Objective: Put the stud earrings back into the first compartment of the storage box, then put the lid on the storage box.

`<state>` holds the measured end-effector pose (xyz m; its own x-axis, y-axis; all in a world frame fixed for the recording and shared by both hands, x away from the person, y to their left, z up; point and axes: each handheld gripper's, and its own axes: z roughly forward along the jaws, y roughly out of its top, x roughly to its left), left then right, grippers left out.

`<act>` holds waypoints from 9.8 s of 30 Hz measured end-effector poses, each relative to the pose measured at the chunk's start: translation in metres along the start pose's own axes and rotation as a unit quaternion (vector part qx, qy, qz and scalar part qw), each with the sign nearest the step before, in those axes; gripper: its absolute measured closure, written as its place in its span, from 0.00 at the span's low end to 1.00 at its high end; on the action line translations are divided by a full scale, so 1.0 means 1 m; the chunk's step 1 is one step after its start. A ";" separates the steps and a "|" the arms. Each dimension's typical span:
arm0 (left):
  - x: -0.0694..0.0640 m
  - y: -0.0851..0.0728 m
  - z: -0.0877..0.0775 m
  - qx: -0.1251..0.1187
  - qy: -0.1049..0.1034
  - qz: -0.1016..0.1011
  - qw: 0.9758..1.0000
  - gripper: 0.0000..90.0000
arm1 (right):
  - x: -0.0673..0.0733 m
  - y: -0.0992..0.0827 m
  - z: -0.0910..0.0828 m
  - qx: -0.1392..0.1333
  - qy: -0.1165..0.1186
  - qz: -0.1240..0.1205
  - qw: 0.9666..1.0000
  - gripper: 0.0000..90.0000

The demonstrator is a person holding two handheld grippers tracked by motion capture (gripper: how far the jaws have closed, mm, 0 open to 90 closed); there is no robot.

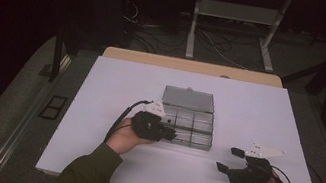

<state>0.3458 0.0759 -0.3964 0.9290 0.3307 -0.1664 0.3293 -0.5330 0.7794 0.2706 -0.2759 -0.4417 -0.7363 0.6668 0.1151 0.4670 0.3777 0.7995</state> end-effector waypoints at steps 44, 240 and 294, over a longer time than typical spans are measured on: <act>0.069 0.008 0.035 0.044 0.085 -0.029 0.995 0.88 | 0.000 0.001 0.002 -0.001 0.003 0.003 1.000 0.22; 0.143 -0.012 0.031 -0.027 0.152 -0.159 0.975 0.99 | -0.118 0.104 0.138 0.048 -0.035 0.097 0.994 0.99; 0.143 0.012 0.019 -0.080 0.159 -0.143 0.974 0.99 | -0.119 0.128 0.120 -0.009 -0.029 0.089 0.996 0.99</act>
<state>0.4858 0.1020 -0.4228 0.6955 0.6855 -0.2153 0.5128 -0.2638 0.8170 0.4768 -0.2300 -0.4236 -0.6134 0.7580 0.2216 0.5776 0.2392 0.7805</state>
